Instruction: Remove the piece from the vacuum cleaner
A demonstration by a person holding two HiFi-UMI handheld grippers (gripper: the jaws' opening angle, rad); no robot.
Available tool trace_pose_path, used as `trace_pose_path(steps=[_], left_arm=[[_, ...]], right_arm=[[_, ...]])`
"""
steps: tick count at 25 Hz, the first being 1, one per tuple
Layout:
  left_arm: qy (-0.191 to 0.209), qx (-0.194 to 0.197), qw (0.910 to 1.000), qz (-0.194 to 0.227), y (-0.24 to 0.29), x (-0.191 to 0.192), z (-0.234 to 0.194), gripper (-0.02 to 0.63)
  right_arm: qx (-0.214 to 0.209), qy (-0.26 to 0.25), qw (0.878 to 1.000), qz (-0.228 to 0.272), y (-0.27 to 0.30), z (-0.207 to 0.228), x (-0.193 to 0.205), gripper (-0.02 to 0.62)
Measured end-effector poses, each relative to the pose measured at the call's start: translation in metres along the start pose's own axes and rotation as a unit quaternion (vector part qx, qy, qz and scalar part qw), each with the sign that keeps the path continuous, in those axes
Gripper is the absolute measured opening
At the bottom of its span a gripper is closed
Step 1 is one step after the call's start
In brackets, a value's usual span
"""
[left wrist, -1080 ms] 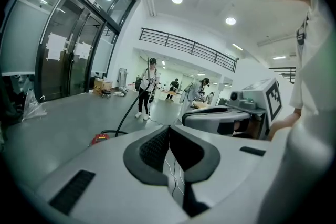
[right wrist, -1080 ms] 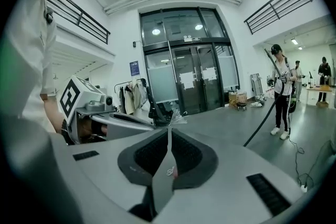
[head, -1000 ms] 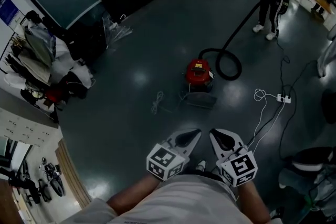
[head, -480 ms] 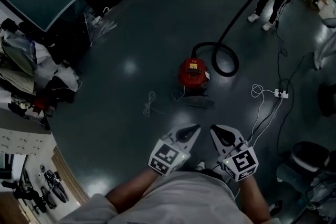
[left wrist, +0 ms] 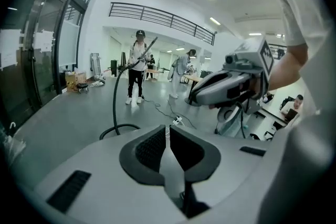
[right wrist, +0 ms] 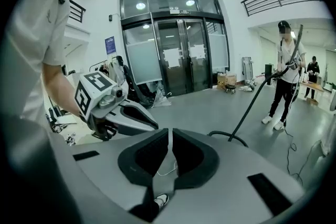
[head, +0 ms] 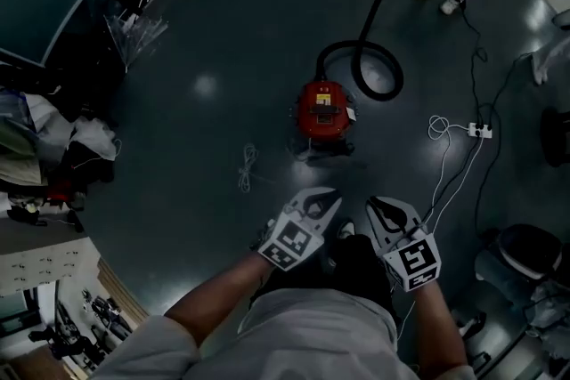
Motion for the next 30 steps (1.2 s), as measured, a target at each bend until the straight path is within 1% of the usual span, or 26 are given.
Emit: trace_pose_path(steps=[5,6,7,8,11,14,18,21,24,28,30], left_arm=[[0.009,0.009,0.9977,-0.066,0.058,0.059,-0.059,0.011],[0.012,0.011,0.9967,-0.08,0.07,0.072,-0.07,0.02],[0.014,0.013,0.9952,-0.096,0.083,0.085,-0.081,0.049],[0.016,0.015,0.9935,-0.112,0.096,0.1,-0.091,0.081],[0.029,0.019,0.9869,-0.158,0.14,0.148,-0.122,0.115],[0.038,0.026,0.9797,-0.195,0.189,0.199,-0.15,0.124],[0.043,0.031,0.9711,-0.233,0.245,0.261,-0.181,0.124],[0.053,0.041,0.9633,-0.26,0.276,0.304,-0.196,0.124],[0.072,0.057,0.9539,-0.286,0.295,0.336,-0.201,0.124],[0.091,0.087,0.9419,-0.311,0.311,0.367,-0.199,0.138],[0.097,0.093,0.9381,-0.319,0.319,0.379,-0.199,0.138]], right_arm=[[-0.001,0.011,1.0,-0.028,0.047,0.026,0.028,0.02],[-0.002,0.013,0.999,-0.035,0.058,0.032,0.036,0.02],[-0.006,0.014,0.999,-0.04,0.07,0.037,0.043,0.02],[-0.01,0.014,0.999,-0.043,0.081,0.042,0.05,0.02],[-0.031,0.002,0.999,-0.04,0.115,0.059,0.071,0.02],[-0.044,0.001,0.998,-0.036,0.144,0.075,0.096,0.02],[-0.057,0.014,0.998,-0.028,0.177,0.092,0.123,0.02],[-0.056,0.043,0.997,-0.014,0.199,0.103,0.139,0.02],[-0.052,0.074,0.996,-0.013,0.212,0.11,0.151,0.019],[-0.05,0.082,0.995,-0.018,0.223,0.115,0.163,0.02],[-0.048,0.081,0.995,-0.021,0.226,0.118,0.168,0.02]])
Point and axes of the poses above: the fingertips, and each gripper's own axes: y forward along the fingers, z to its right, x out of its underside, the point moved 5 cm from there along -y, backward along the fingers, and after that the axes turned 7 degrees about x, right-handed, at the moved point
